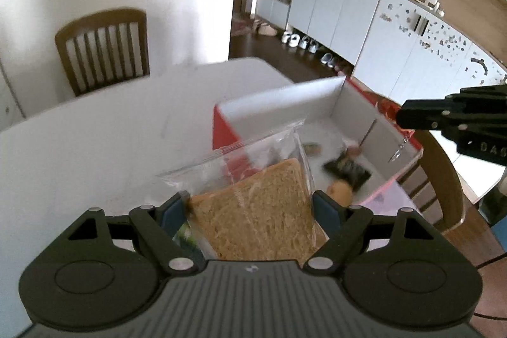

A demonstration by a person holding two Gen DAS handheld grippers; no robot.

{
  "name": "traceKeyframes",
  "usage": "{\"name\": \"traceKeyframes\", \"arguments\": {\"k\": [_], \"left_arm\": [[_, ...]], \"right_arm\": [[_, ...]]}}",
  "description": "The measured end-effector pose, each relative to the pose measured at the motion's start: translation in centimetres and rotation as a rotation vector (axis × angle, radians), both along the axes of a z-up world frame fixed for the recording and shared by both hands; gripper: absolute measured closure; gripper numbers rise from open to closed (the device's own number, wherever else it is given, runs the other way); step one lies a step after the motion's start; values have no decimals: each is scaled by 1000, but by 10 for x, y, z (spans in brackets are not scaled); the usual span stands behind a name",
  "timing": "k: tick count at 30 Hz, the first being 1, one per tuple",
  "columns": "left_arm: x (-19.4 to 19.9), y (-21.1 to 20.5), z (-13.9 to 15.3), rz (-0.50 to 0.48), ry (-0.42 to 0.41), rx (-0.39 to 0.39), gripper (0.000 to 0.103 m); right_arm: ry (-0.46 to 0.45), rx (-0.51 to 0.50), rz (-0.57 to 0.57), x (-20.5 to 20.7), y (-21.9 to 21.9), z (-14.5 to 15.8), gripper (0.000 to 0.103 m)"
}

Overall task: Organize objects
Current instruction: 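Carry the bagged bread and red plush toy into the red box with both tools, then open both tools to release the bread bag and plush toy in the box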

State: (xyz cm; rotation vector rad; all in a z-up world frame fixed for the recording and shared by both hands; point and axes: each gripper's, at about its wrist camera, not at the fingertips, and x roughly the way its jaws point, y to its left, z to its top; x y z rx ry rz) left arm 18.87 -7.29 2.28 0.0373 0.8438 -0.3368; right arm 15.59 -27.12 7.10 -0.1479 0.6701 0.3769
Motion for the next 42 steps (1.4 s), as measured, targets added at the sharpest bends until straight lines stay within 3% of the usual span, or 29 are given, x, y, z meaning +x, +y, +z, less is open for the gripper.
{"name": "traceKeyframes", "arguments": {"k": [7,11,15,30,36,42], "left_arm": [[40,-44,24,-26,-73,61,20],[66,-70,19,-30,-62,76,20],[80,-97,7,-49,-115,164,20],[128,-154,-51,-113,-29,188,20],[139,-164,-77,-128,47,195,33],[141,-165,-96,-122,113,200,33]], "right_arm": [[0,-41,-9,28,-22,-13,90],[22,-65,-15,37,-32,-30,90],[47,-95,-26,45,-43,-49,90],[152,-152,-25,57,-51,-108,90],[199,-162,-20,62,-49,-123,90],[232,-137,-26,68,-53,-128,88]]}}
